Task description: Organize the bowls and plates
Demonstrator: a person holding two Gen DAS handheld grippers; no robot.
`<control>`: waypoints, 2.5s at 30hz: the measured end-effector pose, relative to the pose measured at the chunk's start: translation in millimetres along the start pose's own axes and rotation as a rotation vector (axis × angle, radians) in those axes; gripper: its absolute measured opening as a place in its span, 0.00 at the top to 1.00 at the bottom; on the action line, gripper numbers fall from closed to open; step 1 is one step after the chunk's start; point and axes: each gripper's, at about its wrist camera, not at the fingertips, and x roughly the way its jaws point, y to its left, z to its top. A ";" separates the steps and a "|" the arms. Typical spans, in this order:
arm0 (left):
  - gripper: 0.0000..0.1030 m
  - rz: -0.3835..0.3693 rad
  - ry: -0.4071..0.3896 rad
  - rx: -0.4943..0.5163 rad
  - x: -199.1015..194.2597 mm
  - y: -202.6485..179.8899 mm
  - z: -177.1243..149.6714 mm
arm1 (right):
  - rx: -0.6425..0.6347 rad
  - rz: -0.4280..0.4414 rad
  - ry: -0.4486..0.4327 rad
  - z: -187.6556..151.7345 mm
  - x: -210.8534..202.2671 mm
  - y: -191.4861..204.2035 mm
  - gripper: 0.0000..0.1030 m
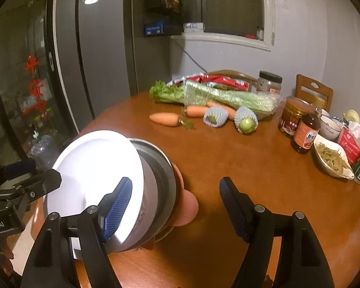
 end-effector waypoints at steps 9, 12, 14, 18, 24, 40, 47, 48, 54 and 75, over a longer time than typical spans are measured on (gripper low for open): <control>0.13 0.046 -0.017 0.012 -4.2 -0.1 4.9 | 0.005 -0.010 -0.026 4.5 -10.0 -0.1 0.24; 0.14 0.047 -0.006 0.011 -1.0 2.6 1.9 | 0.012 0.006 0.016 4.8 5.5 -1.7 0.24; 0.14 0.039 -0.011 0.010 -1.8 3.5 1.7 | 0.012 0.010 0.018 4.3 8.6 -1.2 0.24; 0.13 0.046 -0.022 0.001 -5.9 6.0 3.0 | 0.024 0.087 -0.038 8.4 -0.7 2.1 0.24; 0.13 0.038 -0.063 0.012 -26.9 2.2 2.4 | 0.044 0.104 -0.098 15.0 -21.6 1.0 0.24; 0.13 0.050 -0.024 0.066 -47.0 -29.3 -46.1 | 0.031 0.084 -0.073 -36.4 -73.0 2.3 0.24; 0.13 0.065 0.000 0.060 -46.9 -34.2 -60.0 | 0.037 0.059 -0.051 -58.1 -84.3 -0.9 0.24; 0.13 0.067 0.002 0.060 -46.5 -34.5 -61.0 | 0.038 0.056 -0.050 -60.5 -85.5 -1.2 0.24; 0.13 0.078 0.018 0.072 -45.8 -39.1 -66.3 | 0.035 0.050 -0.026 -70.6 -88.2 0.3 0.24; 0.13 0.082 0.053 0.085 -39.4 -43.1 -72.3 | 0.032 0.032 0.001 -76.7 -83.3 -0.6 0.24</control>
